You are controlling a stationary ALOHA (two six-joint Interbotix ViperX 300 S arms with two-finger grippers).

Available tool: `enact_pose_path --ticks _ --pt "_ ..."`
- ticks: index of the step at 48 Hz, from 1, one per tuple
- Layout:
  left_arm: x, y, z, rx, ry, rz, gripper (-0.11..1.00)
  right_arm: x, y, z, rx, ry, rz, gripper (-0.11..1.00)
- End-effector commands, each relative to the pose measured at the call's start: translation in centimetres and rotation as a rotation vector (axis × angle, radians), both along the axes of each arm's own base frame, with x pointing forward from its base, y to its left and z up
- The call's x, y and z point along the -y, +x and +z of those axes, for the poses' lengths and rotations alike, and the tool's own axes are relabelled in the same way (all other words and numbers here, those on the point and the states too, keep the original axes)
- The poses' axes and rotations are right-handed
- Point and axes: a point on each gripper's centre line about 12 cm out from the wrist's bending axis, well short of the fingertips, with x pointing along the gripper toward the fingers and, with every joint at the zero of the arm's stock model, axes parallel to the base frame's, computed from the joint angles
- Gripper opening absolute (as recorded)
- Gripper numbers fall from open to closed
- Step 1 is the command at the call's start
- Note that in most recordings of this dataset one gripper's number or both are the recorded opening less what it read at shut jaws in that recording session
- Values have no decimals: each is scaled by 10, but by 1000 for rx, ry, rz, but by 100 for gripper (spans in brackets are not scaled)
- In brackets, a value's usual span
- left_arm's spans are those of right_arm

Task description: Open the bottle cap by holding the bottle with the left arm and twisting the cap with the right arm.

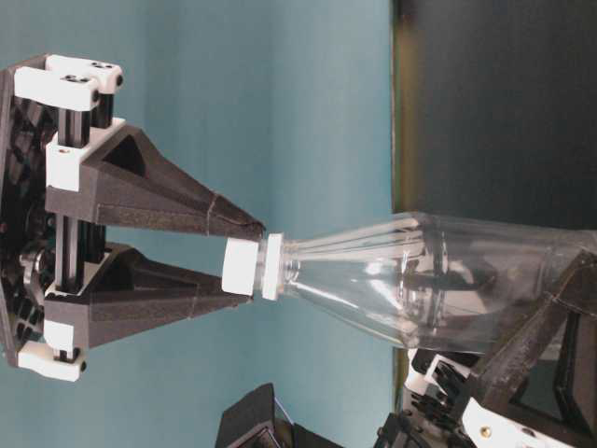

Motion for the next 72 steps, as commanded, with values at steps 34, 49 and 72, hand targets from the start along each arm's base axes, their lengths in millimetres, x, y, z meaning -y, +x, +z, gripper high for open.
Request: enact_pose_path --ticks 34,49,72 --pt "-1 -1 -1 -5 -1 4 83 20 -23 45 100 69 -208 75" --pt "-2 -3 -3 -12 -1 7 83 18 -59 62 283 279 -417 75" --pt "-3 -7 -10 -77 -7 12 83 17 -113 57 542 567 -776 75"
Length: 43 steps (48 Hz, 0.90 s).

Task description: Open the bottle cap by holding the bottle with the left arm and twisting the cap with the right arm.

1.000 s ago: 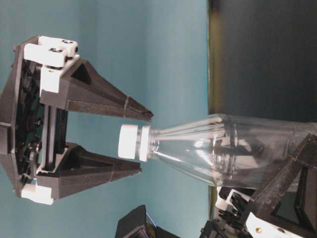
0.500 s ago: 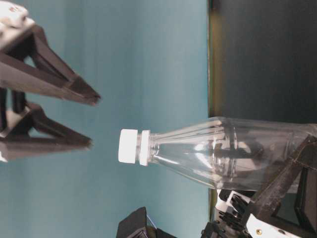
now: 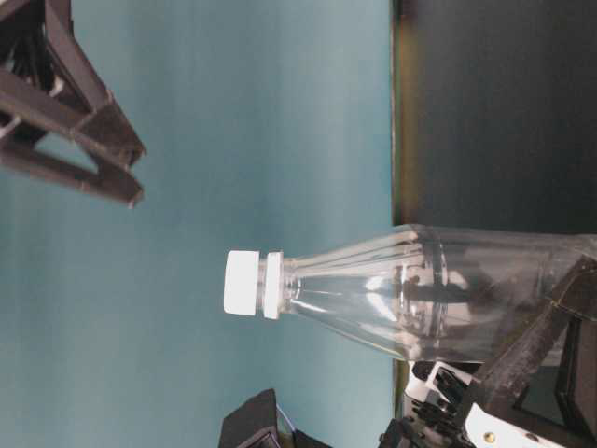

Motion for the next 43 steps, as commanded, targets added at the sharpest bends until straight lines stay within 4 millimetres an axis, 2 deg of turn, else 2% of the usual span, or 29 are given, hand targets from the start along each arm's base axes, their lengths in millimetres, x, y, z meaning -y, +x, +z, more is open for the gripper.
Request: enact_pose_path --ticks 1,15,28,36,43 --pt "-3 -1 -4 -20 -3 12 83 -1 -12 14 89 45 -40 75" --pt "-3 -2 -5 -26 -4 13 83 3 -49 11 221 149 -142 74" --pt "-4 2 -2 -16 -7 16 83 7 -71 -1 298 179 -182 74" --pt "-3 5 -2 -22 -7 16 98 3 -83 -3 312 186 -171 74" --pt "-3 4 -4 -52 -5 15 98 -4 -94 -6 312 219 -160 74"
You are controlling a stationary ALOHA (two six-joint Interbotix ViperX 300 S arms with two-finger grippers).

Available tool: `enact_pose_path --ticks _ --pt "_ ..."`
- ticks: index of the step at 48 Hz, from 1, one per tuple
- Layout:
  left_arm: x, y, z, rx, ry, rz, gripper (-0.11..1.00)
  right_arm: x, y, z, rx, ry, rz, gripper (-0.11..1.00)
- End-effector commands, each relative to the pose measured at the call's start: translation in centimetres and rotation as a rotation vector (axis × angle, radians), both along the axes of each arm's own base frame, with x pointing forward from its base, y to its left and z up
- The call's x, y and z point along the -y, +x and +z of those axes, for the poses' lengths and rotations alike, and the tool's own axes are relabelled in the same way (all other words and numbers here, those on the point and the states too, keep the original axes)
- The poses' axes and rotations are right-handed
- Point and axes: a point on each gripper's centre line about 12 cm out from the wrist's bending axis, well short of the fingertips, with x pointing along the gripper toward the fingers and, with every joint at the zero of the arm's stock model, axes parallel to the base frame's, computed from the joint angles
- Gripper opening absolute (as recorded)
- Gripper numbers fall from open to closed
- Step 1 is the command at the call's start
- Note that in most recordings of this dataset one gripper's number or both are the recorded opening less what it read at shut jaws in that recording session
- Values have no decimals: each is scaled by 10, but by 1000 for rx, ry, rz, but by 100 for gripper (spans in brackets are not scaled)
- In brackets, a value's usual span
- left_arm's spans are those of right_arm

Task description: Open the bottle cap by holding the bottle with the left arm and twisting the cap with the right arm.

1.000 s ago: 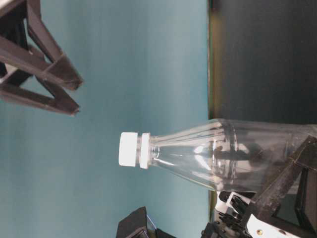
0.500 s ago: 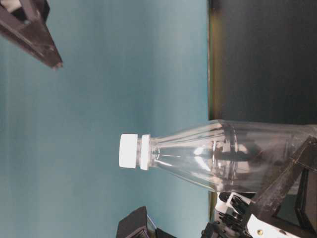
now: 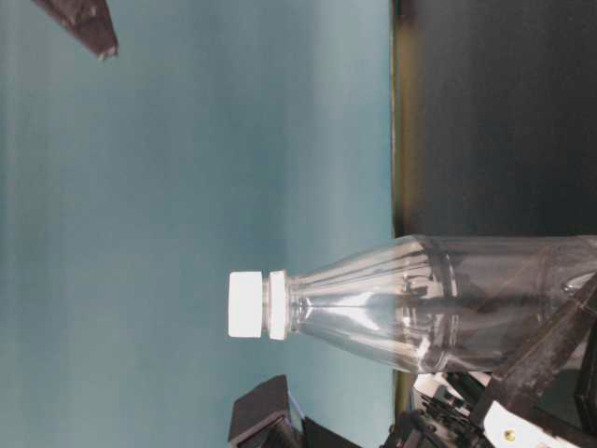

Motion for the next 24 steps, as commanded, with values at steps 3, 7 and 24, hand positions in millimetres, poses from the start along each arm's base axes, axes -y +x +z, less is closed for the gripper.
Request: enact_pose_path --ticks 3,7,24 --pt "-2 1 0 -11 0 8 98 -2 -6 5 26 43 -6 74" --pt "-2 1 1 -9 0 6 98 -2 -12 -1 17 66 -14 74" --pt "0 -1 -2 -44 3 3 98 -3 -36 -19 54 163 -44 74"
